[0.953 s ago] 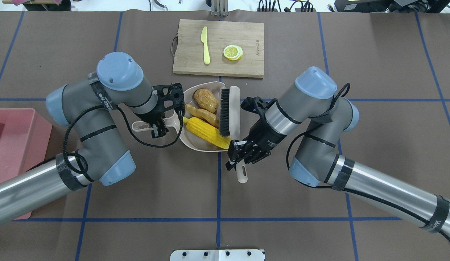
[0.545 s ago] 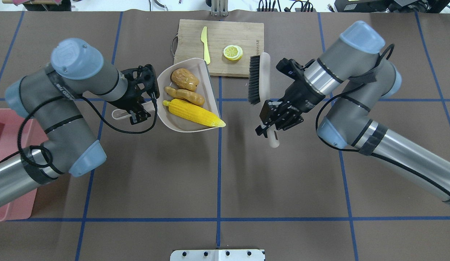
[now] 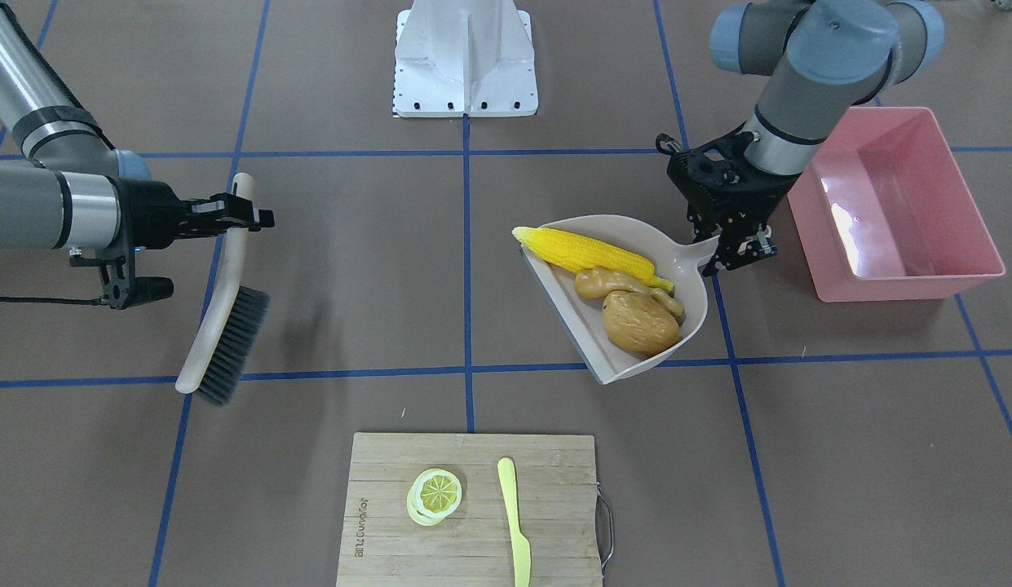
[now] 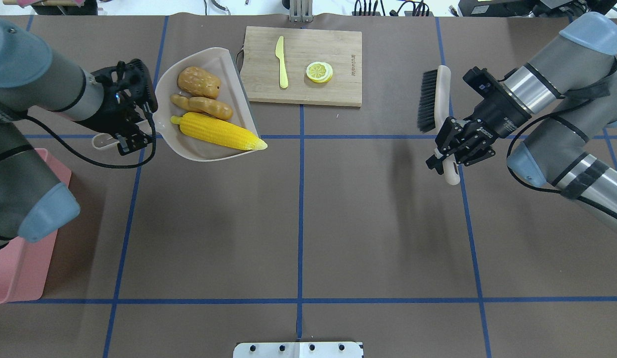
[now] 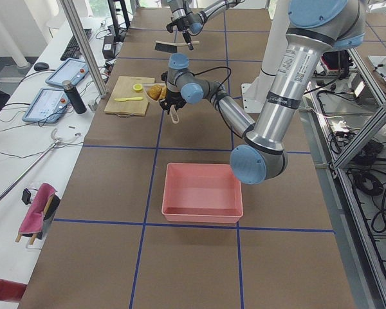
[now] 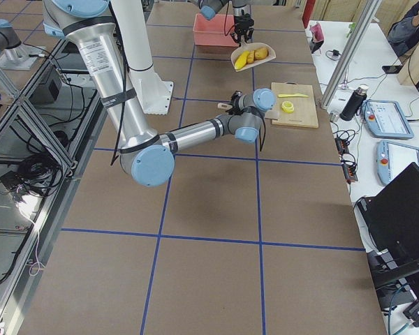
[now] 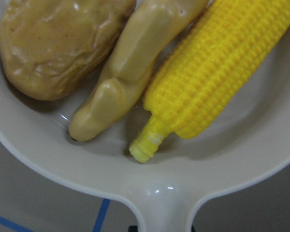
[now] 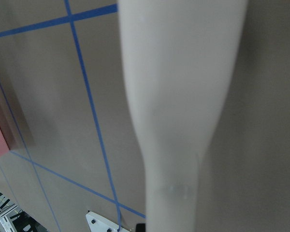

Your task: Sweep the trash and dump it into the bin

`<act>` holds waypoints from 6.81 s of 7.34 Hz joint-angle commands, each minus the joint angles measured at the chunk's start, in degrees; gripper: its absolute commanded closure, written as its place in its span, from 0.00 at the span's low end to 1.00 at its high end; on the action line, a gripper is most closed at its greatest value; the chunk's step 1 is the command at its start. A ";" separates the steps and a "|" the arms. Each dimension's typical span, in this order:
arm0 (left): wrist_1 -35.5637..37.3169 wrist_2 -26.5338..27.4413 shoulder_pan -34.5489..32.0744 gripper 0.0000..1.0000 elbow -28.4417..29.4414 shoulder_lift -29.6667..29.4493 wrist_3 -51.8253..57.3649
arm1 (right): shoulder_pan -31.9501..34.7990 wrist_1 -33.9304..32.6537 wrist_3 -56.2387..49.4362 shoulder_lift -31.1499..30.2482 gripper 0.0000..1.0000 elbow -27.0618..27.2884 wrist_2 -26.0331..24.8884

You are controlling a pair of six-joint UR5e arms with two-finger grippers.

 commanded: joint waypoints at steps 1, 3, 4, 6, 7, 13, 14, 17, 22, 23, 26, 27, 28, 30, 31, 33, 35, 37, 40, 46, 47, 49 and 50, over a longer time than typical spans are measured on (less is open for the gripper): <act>8.59 0.07 -2.20 1.00 -9.28 5.87 3.97 | 0.79 0.09 0.10 -6.78 1.00 0.04 1.60; 11.33 0.07 -5.63 1.00 -14.74 11.59 5.76 | 0.44 0.35 0.01 -12.94 1.00 0.05 1.51; 11.43 -1.14 -8.78 1.00 -16.60 15.36 8.72 | 0.53 0.35 0.01 -14.71 1.00 -0.04 1.43; 11.43 -7.11 -16.42 1.00 -17.14 21.08 15.84 | 2.28 -0.08 0.10 -14.99 1.00 -0.39 2.91; 11.35 -9.92 -19.50 1.00 -17.06 23.63 17.79 | 2.81 -0.78 0.10 -15.08 1.00 -1.53 2.83; 10.20 -28.91 -36.90 1.00 -12.94 37.26 32.36 | 3.00 -7.19 0.19 -16.83 1.00 -2.77 1.51; 10.47 -29.19 -38.50 1.00 -11.45 39.37 37.96 | 2.73 -7.21 0.19 -16.83 1.00 -2.86 1.25; 12.04 -28.32 -40.80 1.00 -10.29 42.02 45.91 | 0.97 -7.65 0.19 -16.75 0.68 -2.86 0.11; 23.45 -15.59 -40.97 1.00 -13.61 42.73 51.47 | 0.44 -7.65 0.19 -16.40 0.45 -2.86 -0.42; 25.56 -11.83 -40.89 1.00 -14.67 42.99 51.03 | 0.44 -7.65 0.19 -16.39 0.42 -2.86 -0.51; 30.15 -3.83 -38.79 1.00 -16.88 42.99 50.42 | 0.62 -7.56 0.19 -16.39 0.00 -2.86 -0.51; 32.50 -0.57 -35.47 1.00 -18.01 42.99 46.41 | 0.97 -7.56 0.19 -16.48 0.00 -2.86 -0.51; 35.05 1.81 -33.26 1.00 -18.54 42.82 44.02 | 1.84 -7.56 0.19 -16.66 0.00 -2.86 -0.42; 43.90 4.81 -26.52 1.00 -19.07 38.11 35.53 | 5.43 -7.56 0.19 -16.83 0.00 -2.77 -0.24; 52.74 5.86 -20.91 1.00 -21.60 34.85 28.68 | 9.28 -7.56 0.19 -16.66 0.00 -2.68 0.63; 60.37 8.06 -16.74 1.00 -21.63 31.49 21.70 | 18.24 -7.12 -0.07 -16.40 0.00 -2.16 4.13; 63.36 10.09 -15.93 1.00 -20.23 31.22 20.71 | 22.66 -7.03 -0.25 -16.66 0.00 -2.07 3.80; 63.73 10.97 -15.93 1.00 -19.87 31.13 20.71 | 24.77 -7.12 -0.69 -16.48 0.00 -3.90 3.10; 64.78 11.59 -16.36 1.00 -20.31 31.13 20.79 | 27.33 -1.89 -6.27 -15.78 0.00 -2.07 -0.77; 52.18 0.40 -32.16 1.00 -20.14 32.19 -5.86 | 26.02 7.03 -34.06 -17.45 0.00 -2.68 -9.81; 48.39 -4.10 -34.27 1.00 -20.05 32.18 -7.49 | 24.36 6.94 -35.05 -17.45 0.00 -2.77 -11.91; 41.79 -13.76 -35.44 1.00 -19.43 29.92 -7.77 | 24.00 0.31 -37.06 -17.62 0.00 -2.77 -16.23; 39.23 -15.99 -35.44 1.00 -18.91 26.07 -8.21 | 24.00 -2.96 -42.47 -17.89 0.00 -2.77 -19.11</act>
